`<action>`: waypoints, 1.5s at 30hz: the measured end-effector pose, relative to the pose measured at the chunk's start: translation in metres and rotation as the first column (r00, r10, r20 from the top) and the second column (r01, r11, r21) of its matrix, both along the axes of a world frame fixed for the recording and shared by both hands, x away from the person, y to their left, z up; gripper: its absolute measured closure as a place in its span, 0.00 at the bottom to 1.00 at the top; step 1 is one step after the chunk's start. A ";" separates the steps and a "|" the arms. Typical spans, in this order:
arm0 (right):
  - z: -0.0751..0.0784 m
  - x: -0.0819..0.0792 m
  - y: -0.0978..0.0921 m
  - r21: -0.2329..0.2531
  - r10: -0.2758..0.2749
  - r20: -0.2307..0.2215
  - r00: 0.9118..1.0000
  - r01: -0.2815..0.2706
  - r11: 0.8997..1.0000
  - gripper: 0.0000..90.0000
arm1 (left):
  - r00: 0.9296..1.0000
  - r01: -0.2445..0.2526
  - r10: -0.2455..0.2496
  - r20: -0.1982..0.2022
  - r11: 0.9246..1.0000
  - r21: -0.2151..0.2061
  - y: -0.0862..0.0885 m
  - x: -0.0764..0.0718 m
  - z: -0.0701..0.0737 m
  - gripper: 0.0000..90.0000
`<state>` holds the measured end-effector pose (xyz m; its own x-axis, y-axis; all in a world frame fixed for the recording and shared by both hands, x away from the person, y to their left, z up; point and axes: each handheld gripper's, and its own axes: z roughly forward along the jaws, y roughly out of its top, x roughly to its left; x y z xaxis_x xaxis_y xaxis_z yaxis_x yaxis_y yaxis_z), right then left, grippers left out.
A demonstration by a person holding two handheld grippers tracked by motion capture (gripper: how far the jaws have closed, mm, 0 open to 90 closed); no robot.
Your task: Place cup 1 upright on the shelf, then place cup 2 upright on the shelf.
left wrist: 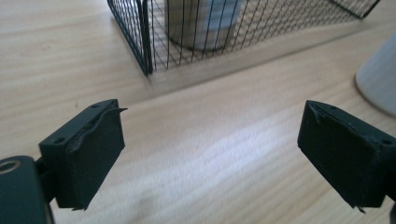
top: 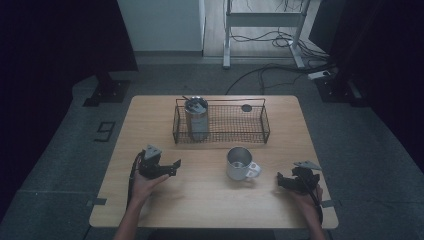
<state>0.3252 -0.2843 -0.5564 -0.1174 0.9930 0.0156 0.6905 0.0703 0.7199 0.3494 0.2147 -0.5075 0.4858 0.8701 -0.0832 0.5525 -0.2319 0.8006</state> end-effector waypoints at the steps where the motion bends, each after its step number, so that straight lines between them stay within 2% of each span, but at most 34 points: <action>1: 0.000 0.000 0.000 0.000 -0.001 0.000 1.000 0.001 1.000 0.03 | 1.000 0.005 -0.005 -0.002 1.000 0.004 0.000 -0.001 -0.002 0.08; 7: 0.000 0.000 0.000 0.000 -0.005 0.000 1.000 0.005 1.000 0.03 | 1.000 0.021 -0.021 -0.012 1.000 0.007 -0.001 -0.004 -0.007 0.09; 13: 0.000 -0.001 -0.001 0.001 -0.010 0.004 1.000 0.010 1.000 0.05 | 0.999 0.030 -0.029 -0.026 0.999 0.037 -0.004 -0.004 -0.014 0.09; 15: 0.001 -0.001 -0.001 0.006 -0.014 0.008 1.000 0.014 1.000 0.06 | 0.999 0.030 -0.029 -0.027 0.999 0.028 -0.004 -0.004 -0.014 0.09; 22: 0.004 -0.005 -0.006 0.079 -0.003 0.024 1.000 0.002 0.997 0.07 | 0.999 0.036 -0.034 -0.041 0.999 0.034 -0.007 -0.004 -0.019 0.09; 27: 0.018 -0.011 -0.002 0.120 0.015 0.080 0.997 -0.025 0.992 0.08 | 0.999 0.030 -0.029 -0.041 0.999 0.024 -0.008 -0.008 -0.019 0.10; 32: 0.030 -0.015 0.007 0.148 0.046 0.111 0.993 -0.062 0.987 0.08 | 0.998 0.041 -0.040 -0.046 0.999 0.023 -0.010 -0.011 -0.019 0.10; 36: 0.043 -0.015 0.015 0.152 0.066 0.142 0.988 -0.088 0.985 0.08 | 0.997 0.063 -0.061 -0.054 0.997 0.036 -0.014 -0.012 -0.020 0.10; 41: 0.062 -0.015 0.027 0.161 0.088 0.191 0.978 -0.120 0.980 0.09 | 0.996 0.071 -0.069 -0.053 0.997 0.023 -0.016 -0.012 -0.019 0.10; 45: 0.071 -0.012 0.037 0.167 0.107 0.199 0.974 -0.141 0.976 0.09 | 0.996 0.072 -0.071 -0.057 0.997 0.016 -0.016 -0.014 -0.018 0.10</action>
